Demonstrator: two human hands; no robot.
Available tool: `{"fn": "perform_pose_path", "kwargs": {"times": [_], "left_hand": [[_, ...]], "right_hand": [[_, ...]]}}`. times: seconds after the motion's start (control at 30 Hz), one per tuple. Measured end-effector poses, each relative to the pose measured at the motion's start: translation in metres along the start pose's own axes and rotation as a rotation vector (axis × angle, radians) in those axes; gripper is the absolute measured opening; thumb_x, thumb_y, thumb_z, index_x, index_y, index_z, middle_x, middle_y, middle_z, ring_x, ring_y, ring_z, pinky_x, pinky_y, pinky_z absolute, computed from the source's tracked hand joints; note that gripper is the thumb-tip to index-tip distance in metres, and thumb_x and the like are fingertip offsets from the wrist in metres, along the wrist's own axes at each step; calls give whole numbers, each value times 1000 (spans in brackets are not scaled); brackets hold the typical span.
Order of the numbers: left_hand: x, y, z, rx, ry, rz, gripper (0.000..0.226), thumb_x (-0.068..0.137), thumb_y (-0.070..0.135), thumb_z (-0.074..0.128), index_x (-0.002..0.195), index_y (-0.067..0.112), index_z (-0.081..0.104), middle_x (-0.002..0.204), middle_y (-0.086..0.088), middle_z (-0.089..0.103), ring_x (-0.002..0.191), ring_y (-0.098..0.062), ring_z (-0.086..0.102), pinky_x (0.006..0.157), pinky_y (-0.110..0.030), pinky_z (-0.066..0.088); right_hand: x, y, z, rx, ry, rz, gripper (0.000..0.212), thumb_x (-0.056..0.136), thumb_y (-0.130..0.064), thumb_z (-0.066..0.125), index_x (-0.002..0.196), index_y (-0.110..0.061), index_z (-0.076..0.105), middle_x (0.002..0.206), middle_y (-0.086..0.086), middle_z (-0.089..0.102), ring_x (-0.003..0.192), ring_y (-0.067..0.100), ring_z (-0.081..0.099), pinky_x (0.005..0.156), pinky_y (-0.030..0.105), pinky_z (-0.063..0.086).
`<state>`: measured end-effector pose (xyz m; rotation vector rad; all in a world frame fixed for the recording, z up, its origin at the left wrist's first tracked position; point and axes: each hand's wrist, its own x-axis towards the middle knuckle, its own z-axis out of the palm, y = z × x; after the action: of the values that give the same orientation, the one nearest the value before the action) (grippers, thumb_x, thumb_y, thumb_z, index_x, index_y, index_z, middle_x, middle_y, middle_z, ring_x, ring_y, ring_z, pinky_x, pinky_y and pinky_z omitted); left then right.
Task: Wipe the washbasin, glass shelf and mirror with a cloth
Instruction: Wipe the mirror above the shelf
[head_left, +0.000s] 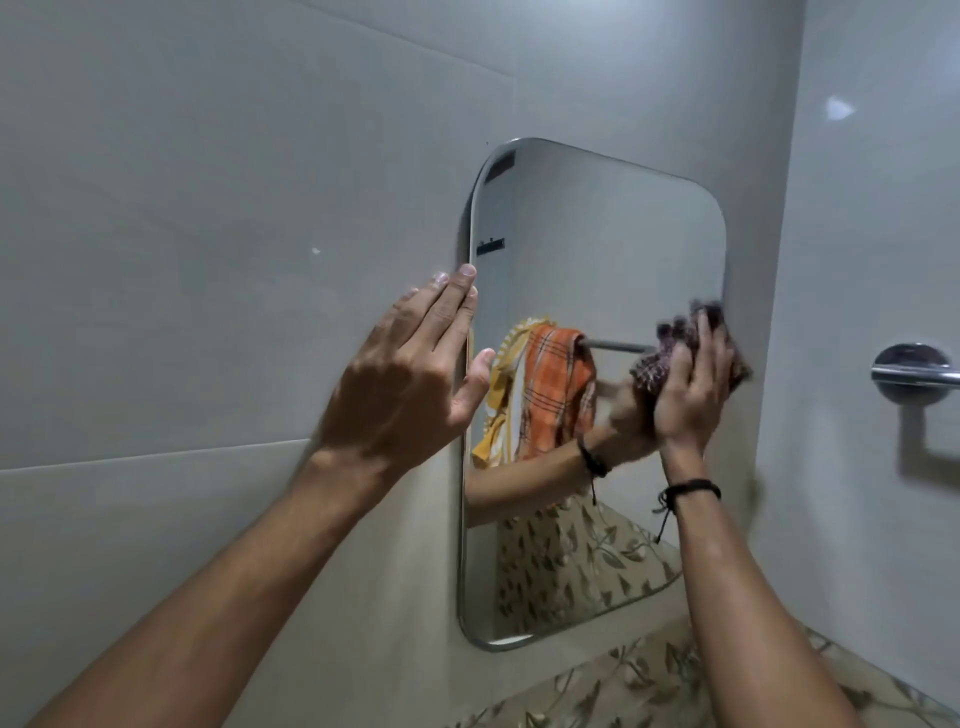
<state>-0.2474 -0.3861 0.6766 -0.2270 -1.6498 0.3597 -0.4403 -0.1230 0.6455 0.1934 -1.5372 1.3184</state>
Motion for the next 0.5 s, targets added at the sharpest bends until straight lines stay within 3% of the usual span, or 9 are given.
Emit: {"fn": "perform_pose_path", "kwargs": {"times": [0.13,0.27,0.4,0.5], "left_hand": [[0,1,-1,1,2,2,55,104,36,38,145,0,48,158,-11,38,143,-26,41,119,-40,33],[-2,0,-4,17,-72,13,59,105,39,34,148,-1,43,158,-14,36,145,-27,37,121,-39,29],[-4,3,-7,-34,-93,-7,59,104,38,37,149,0,41,160,-13,35,146,-27,35,122,-38,26],[-6,4,-11,-99,-122,-26,60,103,38,40,151,2,38,162,-11,31,147,-27,33,123,-36,23]], "right_hand": [[-55,50,-24,118,37,245,50,98,-33,44,147,-24,49,155,3,44,145,19,37,121,38,29],[-114,68,-50,158,198,443,37,99,-12,52,134,-14,63,136,8,63,128,25,56,108,31,43],[-168,82,-89,231,346,734,36,97,-24,51,126,-6,63,125,16,67,112,31,63,100,45,50],[-205,76,-130,312,332,804,21,98,-19,52,114,-13,64,116,10,68,99,20,62,92,36,52]]}}
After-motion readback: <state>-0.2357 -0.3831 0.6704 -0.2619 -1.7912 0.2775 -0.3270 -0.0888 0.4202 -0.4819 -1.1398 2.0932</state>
